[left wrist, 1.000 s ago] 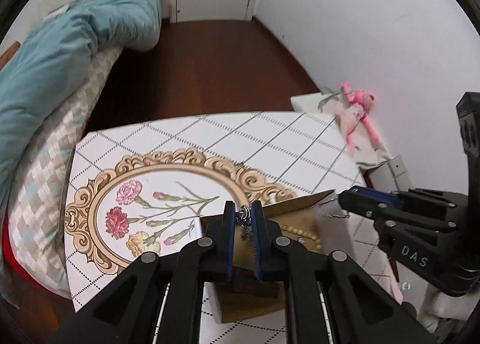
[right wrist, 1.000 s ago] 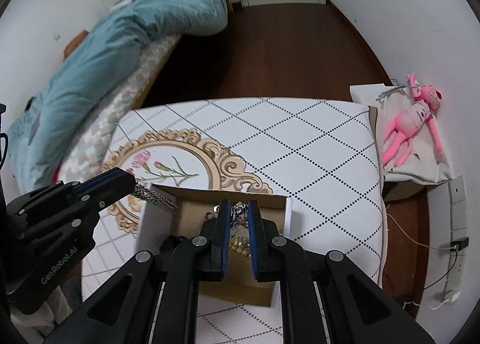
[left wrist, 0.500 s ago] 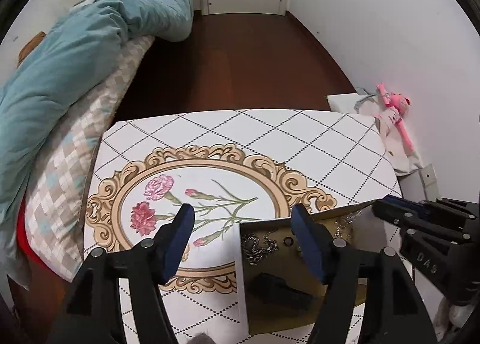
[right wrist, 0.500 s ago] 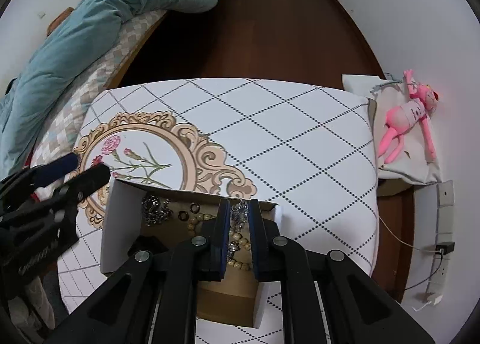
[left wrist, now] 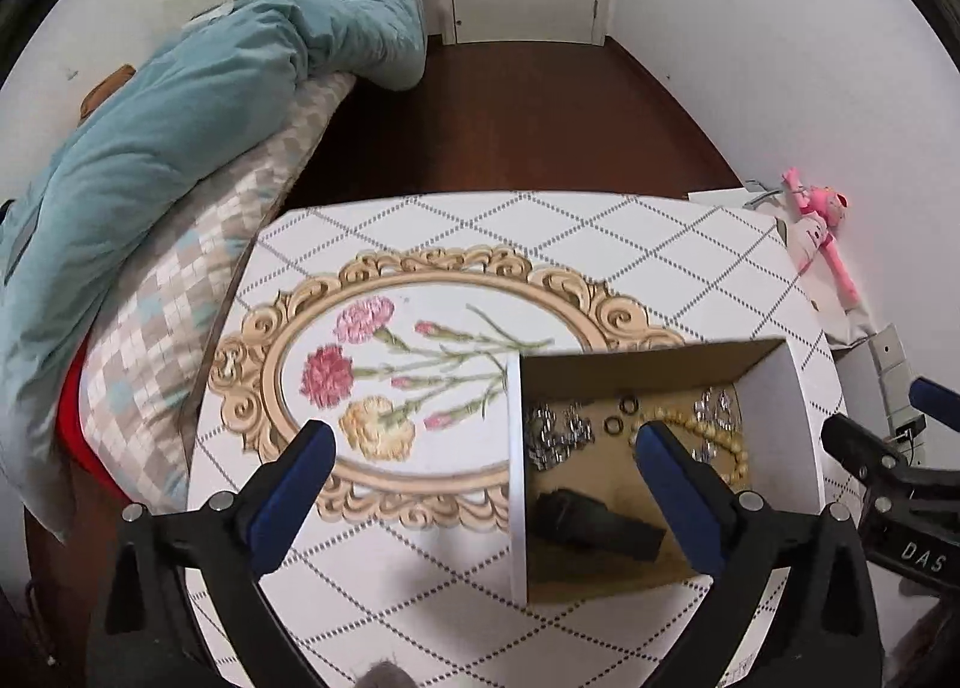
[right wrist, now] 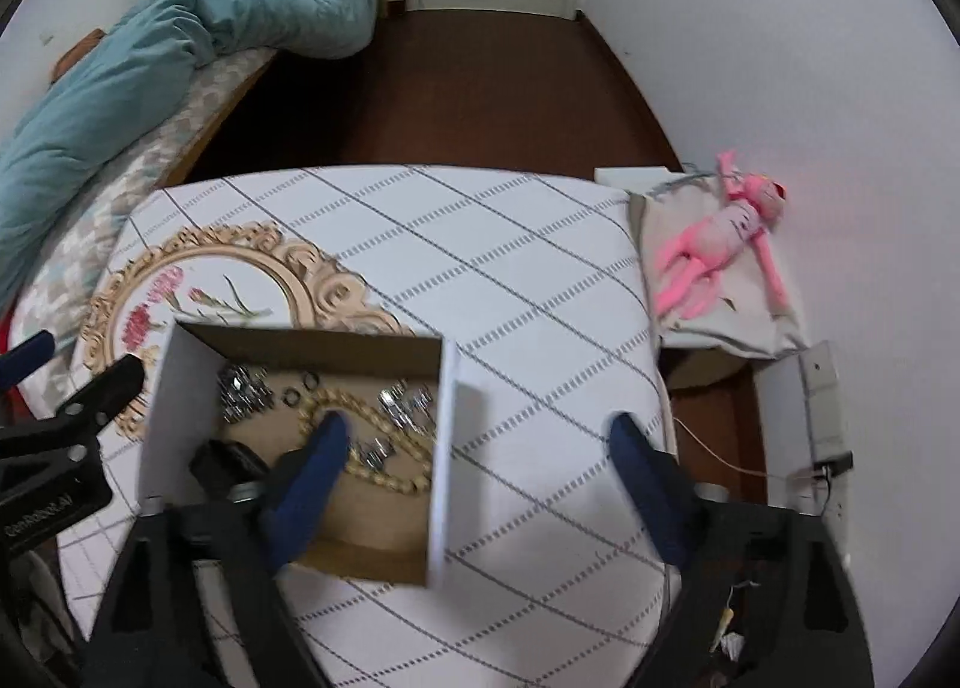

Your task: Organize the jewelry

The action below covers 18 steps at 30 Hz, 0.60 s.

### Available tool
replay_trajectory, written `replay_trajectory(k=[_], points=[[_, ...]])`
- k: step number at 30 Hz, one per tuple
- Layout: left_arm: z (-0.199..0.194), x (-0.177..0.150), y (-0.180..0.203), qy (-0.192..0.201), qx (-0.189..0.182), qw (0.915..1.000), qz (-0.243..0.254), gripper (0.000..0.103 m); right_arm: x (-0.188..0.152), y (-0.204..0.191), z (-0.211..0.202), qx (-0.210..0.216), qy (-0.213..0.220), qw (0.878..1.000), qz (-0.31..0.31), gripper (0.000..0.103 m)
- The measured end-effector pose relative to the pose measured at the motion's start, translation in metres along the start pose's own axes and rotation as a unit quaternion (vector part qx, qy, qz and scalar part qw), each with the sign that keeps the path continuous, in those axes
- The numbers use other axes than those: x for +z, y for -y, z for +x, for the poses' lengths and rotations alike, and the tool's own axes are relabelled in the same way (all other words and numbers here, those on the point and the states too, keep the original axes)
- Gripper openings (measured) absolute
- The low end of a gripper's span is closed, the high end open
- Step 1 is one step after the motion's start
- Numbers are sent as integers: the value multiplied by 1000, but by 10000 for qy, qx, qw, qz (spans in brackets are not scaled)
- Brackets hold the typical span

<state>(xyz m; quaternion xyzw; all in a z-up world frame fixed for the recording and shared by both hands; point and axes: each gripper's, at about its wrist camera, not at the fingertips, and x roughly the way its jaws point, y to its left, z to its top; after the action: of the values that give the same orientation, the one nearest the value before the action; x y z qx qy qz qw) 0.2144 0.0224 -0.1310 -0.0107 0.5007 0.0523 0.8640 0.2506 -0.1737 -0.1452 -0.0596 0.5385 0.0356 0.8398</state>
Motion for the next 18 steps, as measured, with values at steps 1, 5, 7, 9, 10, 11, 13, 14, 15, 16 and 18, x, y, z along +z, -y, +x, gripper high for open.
replay_trajectory(k=[1,5,7,9,10,11,13,14,15,16,18], points=[[0,-3,0,-9,-1,10000,-11,103,-5,0,0,-54,-15,10000,4,99],[-2,-14,4,-19,38,10000,-18,103,-23,1,2,-210,-40,9998,51,103],[-2,-18,5,-36,43,10000,-19,103,-28,1,2,-241,-47,9997,88,103],[-4,-22,5,-42,42,10000,-42,103,-32,2,3,-287,-58,9995,127,103],[-4,-23,5,-39,42,10000,-49,103,-33,2,3,-300,-51,9994,136,103],[-5,-24,5,-37,50,10000,-50,103,-34,2,2,-317,-47,9994,140,103],[-8,-26,6,-15,37,10000,-74,103,-35,1,1,-326,-29,9993,164,103],[-10,-26,6,-5,43,10000,-77,103,-36,1,-1,-338,-16,9993,169,103],[-12,-27,6,9,53,10000,-79,103,-36,2,-3,-341,-1,9993,177,103],[-14,-27,6,28,45,9999,-88,103,-36,2,-5,-348,18,9992,191,103],[-22,-28,5,73,15,9999,-118,103,-37,4,-11,-358,70,9991,222,103]])
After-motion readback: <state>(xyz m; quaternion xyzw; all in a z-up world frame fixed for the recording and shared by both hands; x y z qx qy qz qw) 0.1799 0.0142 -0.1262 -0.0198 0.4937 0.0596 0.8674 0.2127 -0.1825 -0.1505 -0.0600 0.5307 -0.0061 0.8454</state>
